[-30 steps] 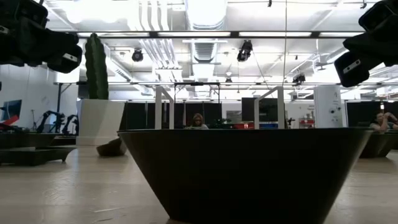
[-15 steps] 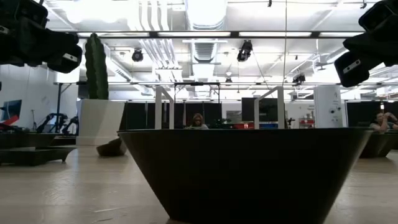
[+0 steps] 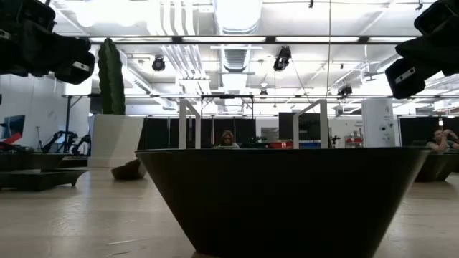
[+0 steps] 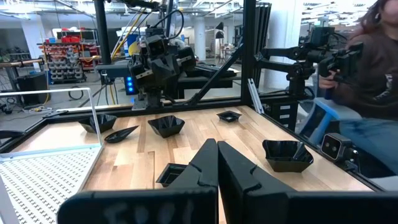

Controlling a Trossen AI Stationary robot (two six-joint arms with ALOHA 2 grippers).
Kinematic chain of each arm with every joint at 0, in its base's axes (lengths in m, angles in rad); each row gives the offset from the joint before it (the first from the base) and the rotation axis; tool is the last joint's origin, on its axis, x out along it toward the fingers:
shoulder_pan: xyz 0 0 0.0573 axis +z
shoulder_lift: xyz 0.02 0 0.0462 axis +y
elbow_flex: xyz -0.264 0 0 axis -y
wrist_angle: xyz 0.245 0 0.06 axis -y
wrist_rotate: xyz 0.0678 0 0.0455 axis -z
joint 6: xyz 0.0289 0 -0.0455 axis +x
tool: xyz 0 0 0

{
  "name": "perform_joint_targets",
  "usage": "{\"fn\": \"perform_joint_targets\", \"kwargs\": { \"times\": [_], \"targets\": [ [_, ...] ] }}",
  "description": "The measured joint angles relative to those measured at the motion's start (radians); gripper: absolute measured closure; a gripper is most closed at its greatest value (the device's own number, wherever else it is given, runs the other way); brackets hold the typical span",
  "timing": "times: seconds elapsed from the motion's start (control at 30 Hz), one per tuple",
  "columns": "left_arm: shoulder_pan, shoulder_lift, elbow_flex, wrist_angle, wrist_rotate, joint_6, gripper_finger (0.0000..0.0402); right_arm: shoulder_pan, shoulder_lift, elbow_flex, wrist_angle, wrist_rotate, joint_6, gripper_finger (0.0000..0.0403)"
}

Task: Pick & Place Mini shaped plates
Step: Put the black distorted square plate on the shelf

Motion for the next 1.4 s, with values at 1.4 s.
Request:
{"fn": "perform_joint_targets", "kwargs": {
  "times": [1.4],
  "targets": [
    [0.000,0.000,0.000,0.000,0.000,0.000,0.0401,0.000,0.557,0.525,-0.554,0.330,0.183,0.0394]
  ]
}}
